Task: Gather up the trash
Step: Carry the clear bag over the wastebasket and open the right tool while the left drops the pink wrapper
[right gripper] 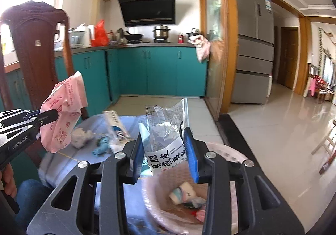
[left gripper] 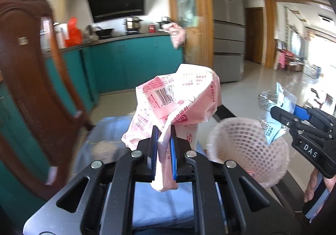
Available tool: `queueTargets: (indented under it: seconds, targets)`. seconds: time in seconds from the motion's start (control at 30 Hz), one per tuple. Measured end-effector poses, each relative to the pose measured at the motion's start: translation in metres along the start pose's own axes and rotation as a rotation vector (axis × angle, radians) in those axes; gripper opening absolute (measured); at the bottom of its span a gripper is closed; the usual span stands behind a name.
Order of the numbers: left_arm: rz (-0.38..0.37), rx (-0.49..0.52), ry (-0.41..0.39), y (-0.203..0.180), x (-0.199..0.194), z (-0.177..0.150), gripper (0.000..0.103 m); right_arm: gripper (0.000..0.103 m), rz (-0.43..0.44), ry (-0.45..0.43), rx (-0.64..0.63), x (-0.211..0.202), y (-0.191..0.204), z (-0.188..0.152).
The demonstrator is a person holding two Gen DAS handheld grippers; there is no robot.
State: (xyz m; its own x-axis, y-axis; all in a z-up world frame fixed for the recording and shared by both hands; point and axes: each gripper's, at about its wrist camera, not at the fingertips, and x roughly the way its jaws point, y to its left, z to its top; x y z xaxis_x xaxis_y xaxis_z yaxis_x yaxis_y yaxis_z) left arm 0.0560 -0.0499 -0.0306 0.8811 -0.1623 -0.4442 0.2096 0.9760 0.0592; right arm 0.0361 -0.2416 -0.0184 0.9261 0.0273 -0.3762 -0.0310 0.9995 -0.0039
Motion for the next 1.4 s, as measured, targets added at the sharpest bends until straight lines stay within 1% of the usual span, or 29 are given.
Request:
queueTargets:
  seconds: [0.07, 0.1, 0.2, 0.27, 0.37, 0.47, 0.6, 0.67, 0.73, 0.77, 0.8, 0.87, 0.9, 0.93, 0.97, 1.0, 1.03, 1.1, 1.13, 1.2, 1.23, 1.27, 1.3, 1.4]
  targets:
    - [-0.076, 0.021, 0.021, -0.023, 0.017, 0.001, 0.012, 0.036, -0.033, 0.010, 0.012, -0.001, -0.016, -0.005]
    - [-0.102, 0.026, 0.032, -0.030, 0.024, 0.001, 0.012, 0.036, -0.052, 0.015, 0.021, -0.002, -0.025, -0.008]
    - [-0.210, 0.040, 0.088, -0.063, 0.054, -0.003, 0.012, 0.036, -0.105, 0.031, 0.057, -0.006, -0.053, -0.017]
    - [-0.247, 0.045, 0.116, -0.079, 0.070, -0.003, 0.012, 0.036, -0.137, 0.045, 0.080, -0.007, -0.070, -0.024]
    - [-0.281, 0.072, 0.147, -0.102, 0.089, -0.004, 0.012, 0.036, -0.174, 0.062, 0.108, -0.006, -0.089, -0.032]
    - [-0.312, 0.089, 0.166, -0.119, 0.104, -0.005, 0.012, 0.036, -0.192, 0.076, 0.125, -0.002, -0.100, -0.039]
    - [-0.345, 0.095, 0.197, -0.130, 0.120, -0.006, 0.013, 0.036, -0.198, 0.089, 0.140, 0.007, -0.106, -0.042]
    - [-0.354, 0.098, 0.199, -0.134, 0.124, -0.007, 0.014, 0.036, -0.196, 0.094, 0.142, 0.012, -0.105, -0.042]
    - [-0.351, 0.098, 0.194, -0.133, 0.127, -0.007, 0.030, 0.036, -0.192, 0.102, 0.141, 0.019, -0.103, -0.041]
    - [-0.348, 0.093, 0.190, -0.131, 0.127, -0.008, 0.053, 0.036, -0.189, 0.105, 0.140, 0.022, -0.103, -0.041]
    - [-0.337, 0.086, 0.181, -0.129, 0.128, -0.007, 0.068, 0.036, -0.186, 0.110, 0.139, 0.026, -0.101, -0.041]
    - [-0.307, 0.079, 0.159, -0.121, 0.127, -0.007, 0.071, 0.038, -0.182, 0.118, 0.138, 0.028, -0.102, -0.041]
    - [-0.295, 0.079, 0.159, -0.117, 0.127, -0.007, 0.072, 0.043, -0.188, 0.123, 0.140, 0.031, -0.100, -0.042]
    - [-0.268, 0.074, 0.159, -0.108, 0.128, -0.007, 0.072, 0.047, -0.188, 0.127, 0.143, 0.034, -0.104, -0.042]
    - [-0.231, 0.066, 0.158, -0.099, 0.128, -0.007, 0.072, 0.048, -0.186, 0.134, 0.148, 0.037, -0.103, -0.043]
    - [-0.199, 0.057, 0.158, -0.090, 0.128, -0.007, 0.072, 0.053, -0.183, 0.140, 0.152, 0.040, -0.102, -0.042]
    - [-0.142, 0.038, 0.155, -0.072, 0.129, -0.008, 0.072, 0.061, -0.181, 0.149, 0.154, 0.044, -0.101, -0.043]
    - [-0.065, 0.010, 0.150, -0.045, 0.129, -0.009, 0.072, 0.070, -0.179, 0.154, 0.150, 0.050, -0.094, -0.043]
    - [-0.006, -0.007, 0.147, -0.025, 0.129, -0.009, 0.072, 0.072, -0.173, 0.153, 0.146, 0.052, -0.091, -0.043]
    - [0.102, -0.030, 0.159, 0.014, 0.134, -0.011, 0.072, 0.073, -0.146, 0.157, 0.136, 0.059, -0.080, -0.041]
    - [0.151, -0.039, 0.174, 0.034, 0.139, -0.012, 0.072, 0.073, -0.132, 0.159, 0.134, 0.062, -0.076, -0.040]
    - [0.194, -0.048, 0.193, 0.051, 0.144, -0.013, 0.072, 0.073, -0.098, 0.164, 0.129, 0.069, -0.064, -0.038]
    - [0.249, -0.063, 0.230, 0.075, 0.154, -0.016, 0.072, 0.073, -0.076, 0.167, 0.124, 0.074, -0.057, -0.036]
    - [0.326, -0.118, 0.308, 0.130, 0.178, -0.019, 0.072, 0.073, 0.013, 0.186, 0.072, 0.095, -0.015, -0.031]
